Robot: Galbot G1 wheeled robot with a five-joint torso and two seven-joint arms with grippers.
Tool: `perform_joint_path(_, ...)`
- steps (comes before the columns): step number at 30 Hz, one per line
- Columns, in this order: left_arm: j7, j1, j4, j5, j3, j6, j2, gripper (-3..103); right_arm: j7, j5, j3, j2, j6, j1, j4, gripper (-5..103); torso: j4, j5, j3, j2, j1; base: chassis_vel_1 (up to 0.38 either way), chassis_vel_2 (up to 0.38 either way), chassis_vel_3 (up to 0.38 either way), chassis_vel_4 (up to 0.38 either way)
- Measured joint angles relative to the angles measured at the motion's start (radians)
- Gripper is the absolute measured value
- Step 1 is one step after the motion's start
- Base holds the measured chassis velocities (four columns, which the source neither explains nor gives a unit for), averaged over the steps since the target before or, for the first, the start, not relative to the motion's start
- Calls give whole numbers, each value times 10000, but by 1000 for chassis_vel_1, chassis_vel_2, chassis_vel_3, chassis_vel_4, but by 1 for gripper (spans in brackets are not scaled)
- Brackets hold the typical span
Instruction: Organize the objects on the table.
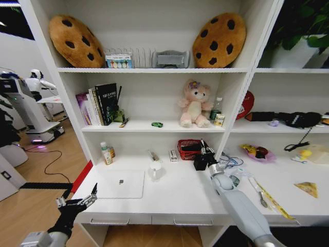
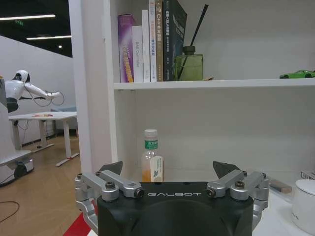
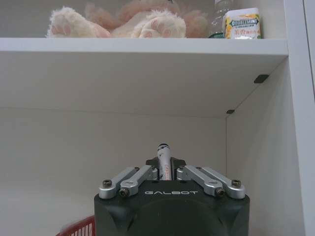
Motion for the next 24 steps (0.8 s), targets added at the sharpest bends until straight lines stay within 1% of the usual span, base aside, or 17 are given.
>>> perform_joint_path(3,0,0,0,0,0,0,0,100,-7,-26,-19,187,199,184,-411,12,2,3,0,0,0,0,0,0,0)
perform_joint_path(6,0,0,0,0,0,0,0,100,62,-26,-25,227,201,193,-504,12,-1,2,0,0,0,0,0,0,0)
perform_joint_path(14,0,0,0,0,0,0,0,100,176,-50,-2,323,216,155,-563,12,1,2,-1,0,0,0,0,0,0)
perform_joint_path(15,0,0,0,0,0,0,0,100,176,-45,14,306,168,61,-483,8,1,3,0,0,0,0,0,0,0)
perform_joint_path(16,0,0,0,0,0,0,0,100,176,-45,14,306,168,61,-483,8,1,3,0,0,0,0,0,0,0)
perform_joint_path(17,0,-1,-1,0,0,0,0,100,170,-30,26,286,106,-1,-423,12,1,3,0,0,0,0,0,0,0)
perform_joint_path(18,0,-1,-1,0,0,0,0,100,170,-30,26,286,106,-1,-423,12,1,3,0,0,0,0,0,0,0)
perform_joint_path(20,0,0,0,0,0,0,0,100,155,67,94,257,-110,-131,-266,22,0,2,-1,0,0,0,0,0,0)
perform_joint_path(21,0,0,0,0,0,0,0,100,155,67,94,257,-110,-131,-266,22,0,2,-1,0,0,0,0,0,0)
perform_joint_path(22,0,0,0,0,0,0,0,100,139,90,128,247,-149,-163,-208,27,1,3,-1,0,0,0,0,0,0)
perform_joint_path(23,0,0,0,0,-1,0,0,100,115,110,150,196,-185,-216,-114,38,2,3,-1,0,0,0,0,0,0)
perform_joint_path(24,0,0,0,0,-1,0,0,100,115,110,150,196,-185,-216,-114,38,2,3,-1,0,0,0,0,0,0)
